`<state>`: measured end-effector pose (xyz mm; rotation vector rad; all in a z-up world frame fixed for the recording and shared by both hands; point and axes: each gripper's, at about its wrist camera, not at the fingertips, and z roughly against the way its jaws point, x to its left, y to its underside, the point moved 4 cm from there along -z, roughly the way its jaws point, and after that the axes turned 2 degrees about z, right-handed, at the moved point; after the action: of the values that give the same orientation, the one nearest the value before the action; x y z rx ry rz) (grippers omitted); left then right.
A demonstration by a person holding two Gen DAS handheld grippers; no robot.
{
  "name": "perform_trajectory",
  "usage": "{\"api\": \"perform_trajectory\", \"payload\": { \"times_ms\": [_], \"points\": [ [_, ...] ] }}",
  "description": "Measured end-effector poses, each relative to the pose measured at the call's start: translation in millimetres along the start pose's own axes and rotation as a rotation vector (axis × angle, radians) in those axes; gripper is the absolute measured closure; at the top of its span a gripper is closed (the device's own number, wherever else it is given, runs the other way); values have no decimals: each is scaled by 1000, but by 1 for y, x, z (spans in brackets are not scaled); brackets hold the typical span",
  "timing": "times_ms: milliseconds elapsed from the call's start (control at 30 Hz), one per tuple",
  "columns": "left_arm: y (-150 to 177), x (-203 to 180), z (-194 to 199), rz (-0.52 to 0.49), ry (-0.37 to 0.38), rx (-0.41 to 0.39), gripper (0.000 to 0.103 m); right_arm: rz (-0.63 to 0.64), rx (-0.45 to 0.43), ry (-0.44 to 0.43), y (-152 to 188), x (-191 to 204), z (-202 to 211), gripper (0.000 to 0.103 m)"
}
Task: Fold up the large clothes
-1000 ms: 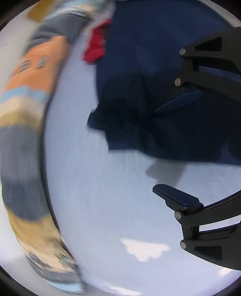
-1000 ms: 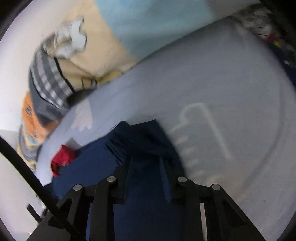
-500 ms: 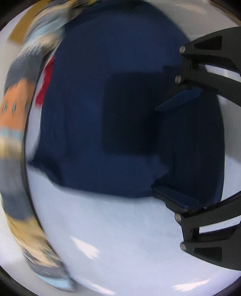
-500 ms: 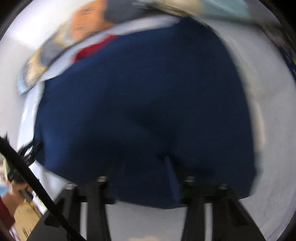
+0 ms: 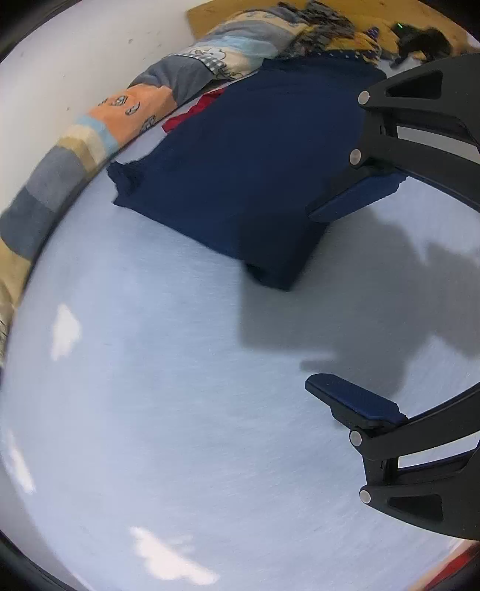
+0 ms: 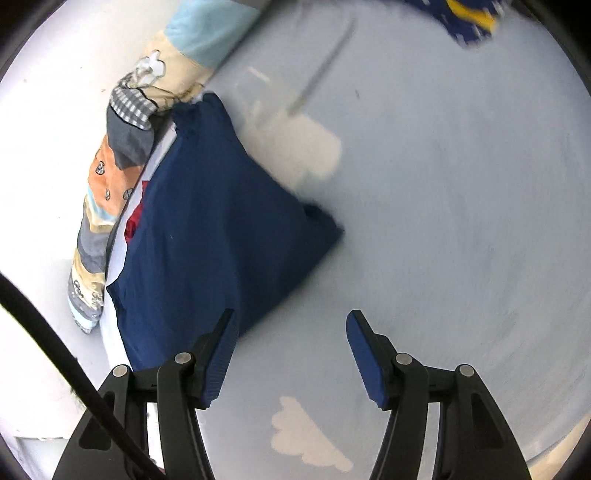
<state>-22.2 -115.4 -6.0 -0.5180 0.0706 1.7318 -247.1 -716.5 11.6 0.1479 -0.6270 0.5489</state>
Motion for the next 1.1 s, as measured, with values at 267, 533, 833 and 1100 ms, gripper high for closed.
{"api": "perform_trajectory", "payload": {
  "times_ms": [267, 533, 833, 1100],
  "points": [
    [-5, -26, -37, 99, 113, -29, 20, -146, -41, -125, 2, -14, -33, 37],
    [-46, -42, -57, 290, 168, -118, 14, -264, -131, -320, -39, -4, -56, 31],
    [-44, -77, -32, 87, 123, -178, 94, -5, -141, -195, -29, 46, -27, 90],
    [-31, -90, 25, -73, 189, -197, 94, 133, -176, -196, -1, 70, 24, 95]
  ]
}}
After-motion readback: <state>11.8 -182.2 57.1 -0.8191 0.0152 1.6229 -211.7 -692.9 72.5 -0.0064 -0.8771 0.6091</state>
